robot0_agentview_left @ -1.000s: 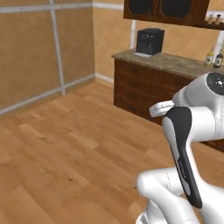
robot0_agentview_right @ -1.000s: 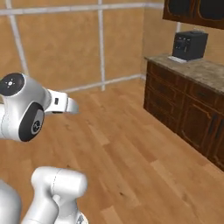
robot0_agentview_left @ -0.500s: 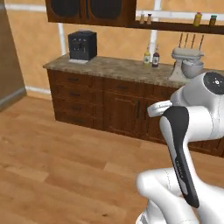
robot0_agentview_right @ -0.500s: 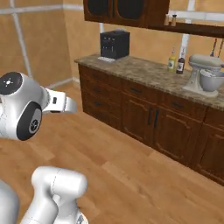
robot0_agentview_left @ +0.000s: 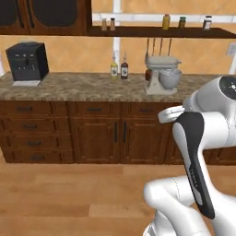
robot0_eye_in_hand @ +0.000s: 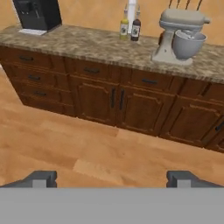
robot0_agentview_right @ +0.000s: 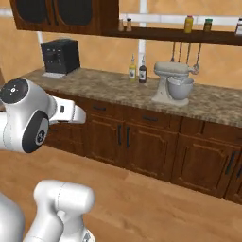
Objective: Navigate to the coffee machine.
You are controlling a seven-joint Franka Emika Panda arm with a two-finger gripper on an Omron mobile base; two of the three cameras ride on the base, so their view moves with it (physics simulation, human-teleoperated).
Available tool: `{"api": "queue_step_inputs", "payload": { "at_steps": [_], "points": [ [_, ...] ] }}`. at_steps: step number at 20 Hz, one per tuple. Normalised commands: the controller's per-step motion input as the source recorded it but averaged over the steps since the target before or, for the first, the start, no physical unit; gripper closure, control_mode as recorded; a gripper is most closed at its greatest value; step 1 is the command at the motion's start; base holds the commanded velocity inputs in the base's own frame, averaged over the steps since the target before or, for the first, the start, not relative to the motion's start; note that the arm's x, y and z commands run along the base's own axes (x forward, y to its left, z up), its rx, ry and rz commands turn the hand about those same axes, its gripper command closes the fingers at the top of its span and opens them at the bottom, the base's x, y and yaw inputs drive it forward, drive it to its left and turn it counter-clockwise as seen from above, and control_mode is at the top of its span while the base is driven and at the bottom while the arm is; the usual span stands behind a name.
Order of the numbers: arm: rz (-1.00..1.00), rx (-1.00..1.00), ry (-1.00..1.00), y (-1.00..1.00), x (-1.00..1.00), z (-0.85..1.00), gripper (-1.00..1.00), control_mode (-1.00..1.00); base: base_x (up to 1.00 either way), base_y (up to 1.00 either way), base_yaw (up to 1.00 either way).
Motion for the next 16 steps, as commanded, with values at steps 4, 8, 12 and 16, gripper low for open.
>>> {"api": "queue_step_inputs", "payload": {
  "at_steps": [4,8,12,16],
  "points": [
    [0.0,0.0,0.0,0.0,0.0,0.0,-1.0,1.0,1.0,1.0,-0.4],
    [0.0,0.0,0.0,0.0,0.0,0.0,-1.0,1.0,1.0,1.0,-0.22],
    [0.0,0.0,0.0,0.0,0.0,0.0,-1.0,1.0,0.97,1.0,-0.09],
    [0.0,0.0,0.0,0.0,0.0,0.0,-1.0,1.0,0.95,1.0,-0.08]
  ]
}}
